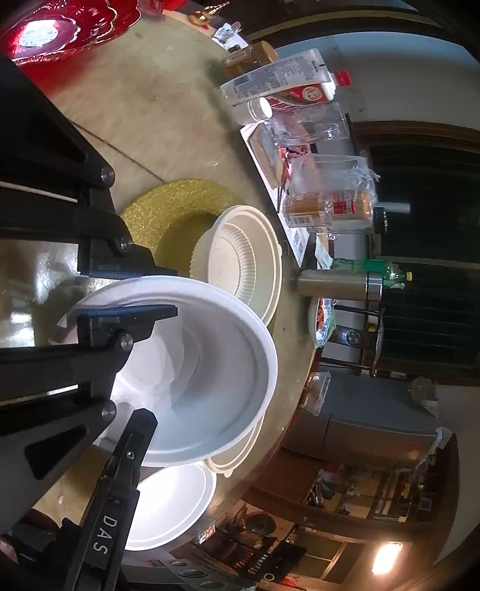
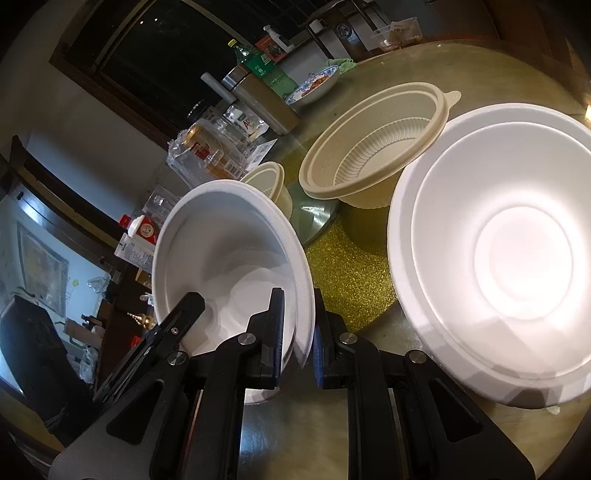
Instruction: Organize plates and bowls
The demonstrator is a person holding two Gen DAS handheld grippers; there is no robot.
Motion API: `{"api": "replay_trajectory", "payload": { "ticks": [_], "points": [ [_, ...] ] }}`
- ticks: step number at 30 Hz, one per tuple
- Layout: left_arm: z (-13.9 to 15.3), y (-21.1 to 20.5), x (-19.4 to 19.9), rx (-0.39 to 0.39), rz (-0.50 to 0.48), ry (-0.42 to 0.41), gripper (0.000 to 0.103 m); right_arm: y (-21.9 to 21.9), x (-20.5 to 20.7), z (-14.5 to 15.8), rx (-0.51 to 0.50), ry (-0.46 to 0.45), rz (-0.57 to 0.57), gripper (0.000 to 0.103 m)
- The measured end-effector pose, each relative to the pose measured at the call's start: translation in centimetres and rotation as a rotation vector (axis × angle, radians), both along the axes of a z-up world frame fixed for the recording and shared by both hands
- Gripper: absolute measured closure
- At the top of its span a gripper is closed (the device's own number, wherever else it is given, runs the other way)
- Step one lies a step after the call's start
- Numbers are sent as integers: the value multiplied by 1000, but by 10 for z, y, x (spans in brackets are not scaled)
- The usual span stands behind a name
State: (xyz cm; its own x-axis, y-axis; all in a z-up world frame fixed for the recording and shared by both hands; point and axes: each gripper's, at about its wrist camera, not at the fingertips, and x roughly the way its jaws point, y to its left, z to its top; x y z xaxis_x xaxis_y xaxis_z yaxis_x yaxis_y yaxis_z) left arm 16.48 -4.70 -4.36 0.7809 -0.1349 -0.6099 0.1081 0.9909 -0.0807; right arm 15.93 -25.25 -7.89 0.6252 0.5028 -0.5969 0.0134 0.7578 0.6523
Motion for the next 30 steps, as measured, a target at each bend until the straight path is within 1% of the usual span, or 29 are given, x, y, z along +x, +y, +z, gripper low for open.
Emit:
{"api": "replay_trajectory", "payload": {
  "ticks": [6,15,22,25,30],
  "points": [
    [1,0,-2,12,4,-17,93,0,-1,1,4,-4,0,89],
    [1,-1,-3,2,7,-15,93,2,-1,2,6,-4,9,89],
    [6,-3,-6,6,6,-37,94,1,0,5,10,-17,3,89],
    [15,-1,-7,2,17,-54,93,0,0,11,27,-34,3,89],
    [48,12,-25,10,58,-103,94,13,-9,41,-3,-108,32,89]
  ]
}}
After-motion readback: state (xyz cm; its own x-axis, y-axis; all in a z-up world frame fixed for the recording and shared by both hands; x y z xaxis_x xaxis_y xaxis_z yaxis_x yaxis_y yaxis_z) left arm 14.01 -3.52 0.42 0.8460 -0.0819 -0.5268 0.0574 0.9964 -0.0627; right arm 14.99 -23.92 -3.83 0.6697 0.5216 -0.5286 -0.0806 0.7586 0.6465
